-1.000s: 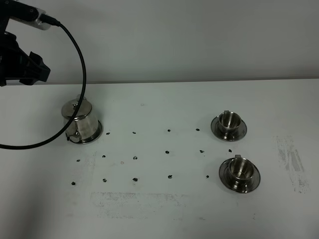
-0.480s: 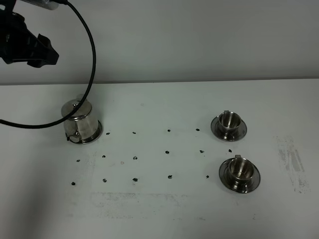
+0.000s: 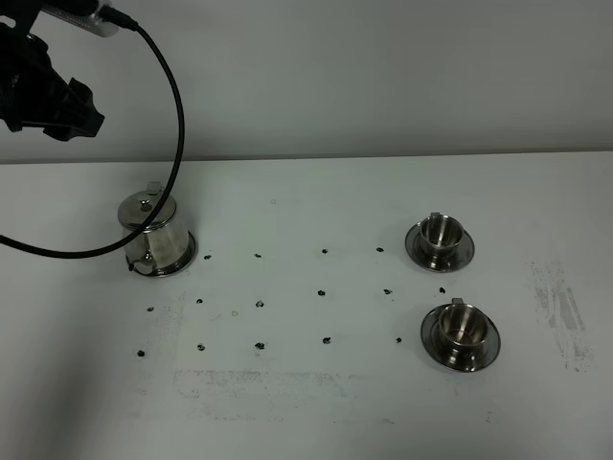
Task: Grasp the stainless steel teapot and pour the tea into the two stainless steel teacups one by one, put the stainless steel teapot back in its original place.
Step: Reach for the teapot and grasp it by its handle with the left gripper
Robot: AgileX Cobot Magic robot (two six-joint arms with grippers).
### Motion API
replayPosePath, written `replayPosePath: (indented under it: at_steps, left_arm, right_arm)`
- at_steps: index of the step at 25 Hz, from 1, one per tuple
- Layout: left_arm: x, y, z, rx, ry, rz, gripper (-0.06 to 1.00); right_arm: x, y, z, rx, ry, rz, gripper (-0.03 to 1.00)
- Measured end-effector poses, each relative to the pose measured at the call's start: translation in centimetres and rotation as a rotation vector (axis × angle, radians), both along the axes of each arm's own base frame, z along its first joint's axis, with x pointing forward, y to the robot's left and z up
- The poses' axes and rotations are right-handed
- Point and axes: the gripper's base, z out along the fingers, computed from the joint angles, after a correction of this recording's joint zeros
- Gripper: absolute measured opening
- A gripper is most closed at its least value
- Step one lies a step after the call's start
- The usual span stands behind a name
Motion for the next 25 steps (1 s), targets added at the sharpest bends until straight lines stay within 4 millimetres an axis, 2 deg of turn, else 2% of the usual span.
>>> replayPosePath:
  at_steps: [4,9,18,25]
  left_arm:
    - [-0.02,-0.01,-0.01,-0.003,0.003,0.002,0.6]
    - [-0.11,-0.02,-0.07,-0.012,0.018,0.014,0.6]
    - [-0.33,-0.07,-0.25,-0.028,0.054,0.029,0.6]
    - [0.3,-0.13,-0.39,-0.085,0.04,0.101,0.6]
  right_arm:
    - [-0.01,0.01,0.01,0.001,-0.005,-0.09,0.3]
    - [-0.94,0.12,-0.04,0.0,-0.068,-0.218,0.3]
    - [-0.94,0.13,-0.02,0.0,-0.072,-0.227,0.3]
    - [-0.92,0.13,-0.04,0.0,-0.071,-0.227,0.3]
